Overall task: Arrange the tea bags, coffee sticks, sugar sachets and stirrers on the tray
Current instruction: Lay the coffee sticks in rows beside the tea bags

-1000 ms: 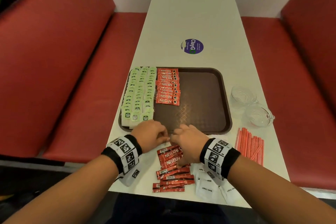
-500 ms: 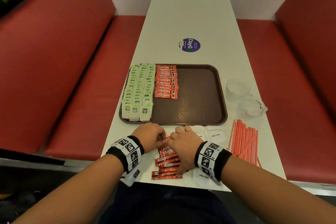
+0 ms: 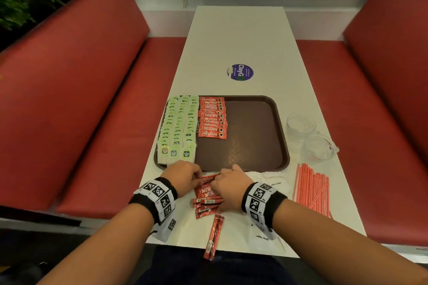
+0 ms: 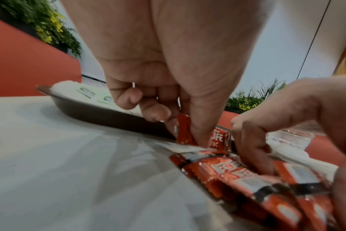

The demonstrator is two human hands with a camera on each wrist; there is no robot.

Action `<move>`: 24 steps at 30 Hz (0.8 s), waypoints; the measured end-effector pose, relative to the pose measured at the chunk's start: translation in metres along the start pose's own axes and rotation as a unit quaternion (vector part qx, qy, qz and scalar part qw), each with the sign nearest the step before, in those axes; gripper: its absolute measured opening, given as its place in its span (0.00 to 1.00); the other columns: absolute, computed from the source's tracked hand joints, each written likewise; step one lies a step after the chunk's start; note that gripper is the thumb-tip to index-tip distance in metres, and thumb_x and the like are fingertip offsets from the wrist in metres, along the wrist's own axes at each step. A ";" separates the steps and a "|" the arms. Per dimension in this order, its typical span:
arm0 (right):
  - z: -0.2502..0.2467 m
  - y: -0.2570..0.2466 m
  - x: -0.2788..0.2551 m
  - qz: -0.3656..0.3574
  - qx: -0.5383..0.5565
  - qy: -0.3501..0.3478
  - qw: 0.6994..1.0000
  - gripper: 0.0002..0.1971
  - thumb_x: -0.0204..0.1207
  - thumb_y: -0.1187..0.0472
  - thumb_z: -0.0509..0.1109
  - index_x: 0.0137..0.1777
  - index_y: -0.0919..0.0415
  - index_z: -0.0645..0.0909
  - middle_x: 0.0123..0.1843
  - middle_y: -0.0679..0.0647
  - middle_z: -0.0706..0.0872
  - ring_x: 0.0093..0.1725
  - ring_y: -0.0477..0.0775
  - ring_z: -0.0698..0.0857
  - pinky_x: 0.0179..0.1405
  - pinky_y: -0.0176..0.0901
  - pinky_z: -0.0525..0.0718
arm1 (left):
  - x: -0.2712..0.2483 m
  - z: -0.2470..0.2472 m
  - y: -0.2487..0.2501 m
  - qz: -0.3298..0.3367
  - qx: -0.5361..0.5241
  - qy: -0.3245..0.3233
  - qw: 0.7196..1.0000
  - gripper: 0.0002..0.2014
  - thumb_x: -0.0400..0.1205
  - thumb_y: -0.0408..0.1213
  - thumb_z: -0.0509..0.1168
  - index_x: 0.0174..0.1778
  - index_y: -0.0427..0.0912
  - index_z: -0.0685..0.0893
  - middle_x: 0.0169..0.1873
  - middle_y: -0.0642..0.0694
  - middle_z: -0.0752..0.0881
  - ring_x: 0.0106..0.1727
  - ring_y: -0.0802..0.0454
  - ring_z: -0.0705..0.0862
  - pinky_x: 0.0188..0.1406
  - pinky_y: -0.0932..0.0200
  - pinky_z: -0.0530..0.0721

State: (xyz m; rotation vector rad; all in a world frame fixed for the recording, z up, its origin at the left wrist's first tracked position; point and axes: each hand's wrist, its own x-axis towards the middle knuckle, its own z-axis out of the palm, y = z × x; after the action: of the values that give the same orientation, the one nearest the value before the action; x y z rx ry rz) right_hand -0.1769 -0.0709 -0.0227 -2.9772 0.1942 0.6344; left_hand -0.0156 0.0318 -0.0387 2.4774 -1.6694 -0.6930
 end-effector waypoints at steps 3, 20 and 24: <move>-0.003 0.004 0.005 0.006 0.009 -0.007 1.000 0.17 0.76 0.42 0.73 0.57 0.52 0.81 0.56 0.52 0.87 0.60 0.57 0.80 0.66 0.60 0.70 | 0.000 -0.004 -0.006 -0.014 -0.029 0.011 0.999 0.03 0.80 0.48 0.72 0.44 0.56 0.86 0.40 0.58 0.86 0.43 0.58 0.83 0.44 0.60 0.80; -0.027 0.062 -0.006 0.069 0.209 0.063 0.973 0.06 0.87 0.57 0.59 0.52 0.54 0.64 0.49 0.57 0.85 0.46 0.61 0.83 0.47 0.50 0.75 | 0.075 -0.036 -0.009 -0.022 -0.005 0.110 0.994 0.12 0.87 0.48 0.62 0.58 0.51 0.90 0.46 0.51 0.88 0.47 0.50 0.83 0.50 0.53 0.82; -0.029 0.075 -0.009 0.089 0.251 0.092 0.960 0.07 0.84 0.54 0.64 0.52 0.54 0.68 0.48 0.52 0.81 0.44 0.56 0.82 0.44 0.50 0.80 | 0.106 -0.037 -0.006 -0.056 0.042 0.062 0.996 0.08 0.84 0.49 0.67 0.56 0.57 0.89 0.49 0.53 0.90 0.53 0.49 0.86 0.61 0.50 0.83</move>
State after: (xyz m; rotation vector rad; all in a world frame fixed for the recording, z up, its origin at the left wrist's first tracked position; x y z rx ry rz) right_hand -0.1845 -0.1471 0.0026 -2.5343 0.5506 0.2644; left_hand 0.0374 -0.0677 -0.0417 2.6289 -1.5579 -0.4770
